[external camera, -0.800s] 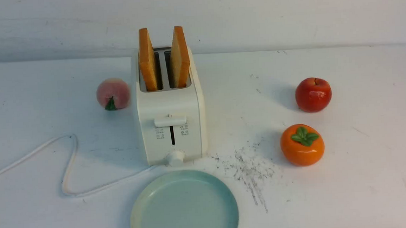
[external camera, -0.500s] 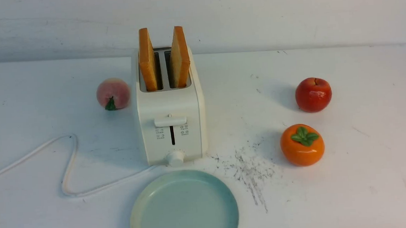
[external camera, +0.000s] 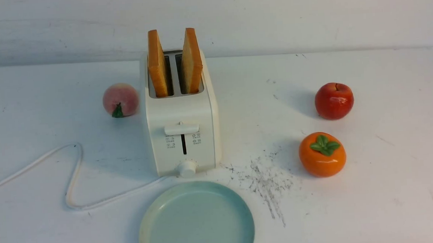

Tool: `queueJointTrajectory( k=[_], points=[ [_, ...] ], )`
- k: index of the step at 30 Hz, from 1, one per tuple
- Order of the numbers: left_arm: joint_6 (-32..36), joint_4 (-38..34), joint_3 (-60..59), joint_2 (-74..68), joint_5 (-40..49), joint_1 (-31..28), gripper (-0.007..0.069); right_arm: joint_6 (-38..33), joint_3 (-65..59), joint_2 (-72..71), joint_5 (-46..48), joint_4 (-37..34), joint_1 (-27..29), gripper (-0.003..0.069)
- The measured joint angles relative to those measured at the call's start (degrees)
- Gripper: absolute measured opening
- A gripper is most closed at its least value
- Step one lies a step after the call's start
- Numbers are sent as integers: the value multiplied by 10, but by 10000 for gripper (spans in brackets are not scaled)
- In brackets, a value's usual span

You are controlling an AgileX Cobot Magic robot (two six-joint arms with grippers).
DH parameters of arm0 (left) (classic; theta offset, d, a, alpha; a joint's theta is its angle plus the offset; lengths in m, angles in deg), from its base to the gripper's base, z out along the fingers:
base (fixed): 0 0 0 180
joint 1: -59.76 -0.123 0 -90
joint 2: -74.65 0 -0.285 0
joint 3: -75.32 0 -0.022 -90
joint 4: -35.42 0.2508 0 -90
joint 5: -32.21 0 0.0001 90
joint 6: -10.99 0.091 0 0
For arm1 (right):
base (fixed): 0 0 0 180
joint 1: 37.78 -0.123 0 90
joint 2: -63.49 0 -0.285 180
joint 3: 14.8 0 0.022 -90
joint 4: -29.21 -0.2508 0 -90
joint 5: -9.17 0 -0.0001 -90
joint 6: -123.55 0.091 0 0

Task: Take toasted bread from bread machine on white table place on plate.
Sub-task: 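Reach for a toast slice standing in the toaster with the left gripper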

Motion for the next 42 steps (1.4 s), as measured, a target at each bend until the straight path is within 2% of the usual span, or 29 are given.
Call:
queueJointTrajectory(
  k=[5, 7, 10, 11, 13, 17, 20, 23, 25, 26, 27, 28, 30, 31, 34, 39, 40, 41, 42],
  points=[
    [-15, -13, 0, 0, -88, 0, 238, 0, 0, 0, 0, 0, 0, 240],
    [-63, -69, 0, 0, -167, 0, 238, 0, 0, 0, 0, 0, 0, 240],
    [-110, -117, 0, 0, -239, 0, 238, 3, 0, 0, -2, -5, 0, 240],
    [-113, -120, 0, 0, -239, 0, 238, 3, 0, 0, -3, -6, 0, 240],
    [-141, -146, 0, 0, -289, 0, 238, 27, -3, 0, -27, -47, 0, 240],
    [-154, -157, 0, 0, -322, 0, 238, 73, -4, 0, -102, -144, 0, 240],
    [-154, -159, 0, 0, -332, 0, 238, 84, -4, 0, -149, -185, 1, 240],
    [-157, -172, 0, 0, -341, 0, 235, 75, -4, 0, -172, -195, 3, 240],
    [-174, -181, 0, 0, -366, 0, 204, 60, -4, 0, -177, -196, 4, 240],
    [-185, -181, 1, 0, -389, 0, 146, 55, -4, 0, -187, -202, 4, 240],
    [-186, -180, 2, 0, -391, 0, 137, 55, -4, 0, -192, -203, 4, 240],
    [-189, -176, 15, 0, -395, 0, 62, 57, -4, 0, -211, -215, 4, 240],
    [-189, -168, 31, 0, -395, 0, 13, 63, -4, 0, -233, -226, 4, 240],
    [-190, -144, 77, 0, -378, 0, -14, 75, 9, 0, -241, -238, 2, 236],
    [-192, -107, 182, -19, -292, 0, -14, 84, 81, 6, -189, -231, -10, 209],
    [-178, -76, 387, -158, -34, 0, -14, 83, 265, 113, 26, -195, -20, 101],
    [-162, -75, 436, -198, 43, 0, -14, 75, 315, 156, 104, -186, -20, 64],
    [-154, -75, 444, -215, 56, 0, -14, 72, 315, 163, 114, -186, -20, 59],
    [-118, -78, 500, -282, 154, 0, -14, 44, 368, 229, 194, -178, -20, 8]
  ],
)
